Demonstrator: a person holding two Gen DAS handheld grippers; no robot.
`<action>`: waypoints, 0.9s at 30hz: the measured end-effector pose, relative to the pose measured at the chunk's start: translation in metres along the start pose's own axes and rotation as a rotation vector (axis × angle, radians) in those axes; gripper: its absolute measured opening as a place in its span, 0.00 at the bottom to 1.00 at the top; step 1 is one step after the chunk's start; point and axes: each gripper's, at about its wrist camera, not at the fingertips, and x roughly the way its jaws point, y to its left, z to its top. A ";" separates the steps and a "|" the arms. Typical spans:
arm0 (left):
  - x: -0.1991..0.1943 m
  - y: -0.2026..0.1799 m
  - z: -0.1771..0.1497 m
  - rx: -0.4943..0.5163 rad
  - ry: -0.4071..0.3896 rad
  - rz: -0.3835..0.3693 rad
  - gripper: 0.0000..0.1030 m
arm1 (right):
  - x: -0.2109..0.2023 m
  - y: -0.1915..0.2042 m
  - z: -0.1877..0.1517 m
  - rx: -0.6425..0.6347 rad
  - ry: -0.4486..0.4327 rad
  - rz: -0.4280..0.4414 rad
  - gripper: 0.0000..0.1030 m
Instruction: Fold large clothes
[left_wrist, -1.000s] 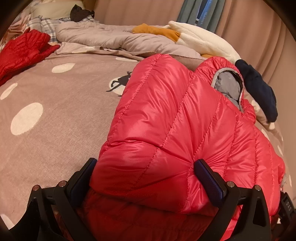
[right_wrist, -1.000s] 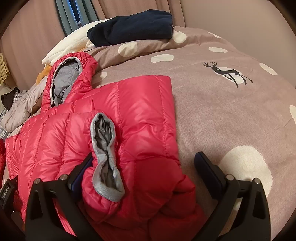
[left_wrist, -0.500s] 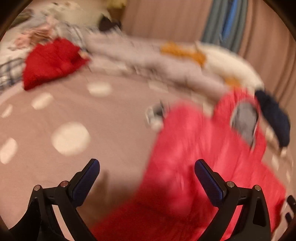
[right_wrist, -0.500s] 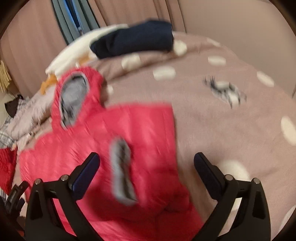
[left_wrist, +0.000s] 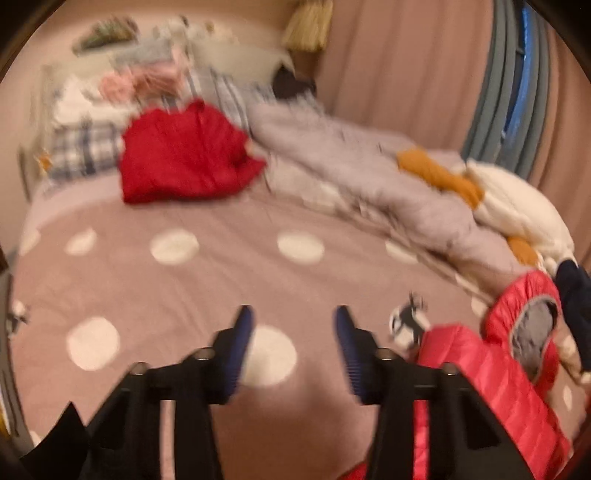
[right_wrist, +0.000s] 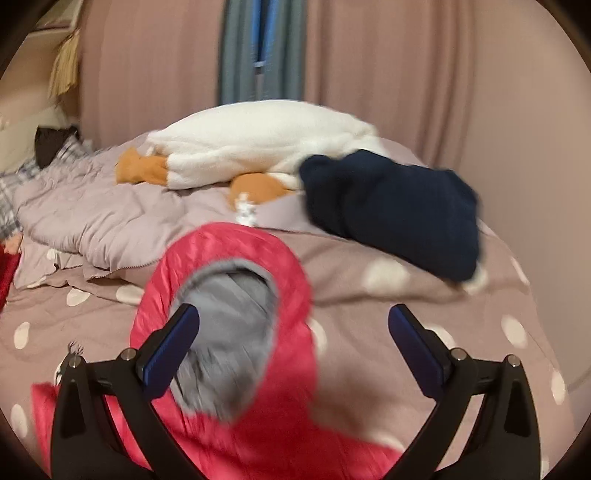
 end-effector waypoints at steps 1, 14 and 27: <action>0.010 0.008 0.000 -0.023 0.040 -0.010 0.33 | 0.017 0.007 0.005 -0.011 0.014 -0.008 0.98; 0.039 0.022 -0.014 -0.040 0.065 0.005 0.32 | 0.072 0.022 0.019 0.006 -0.010 -0.053 0.06; -0.050 0.005 -0.017 -0.045 -0.038 -0.221 0.64 | -0.213 -0.022 -0.116 -0.087 -0.044 0.118 0.76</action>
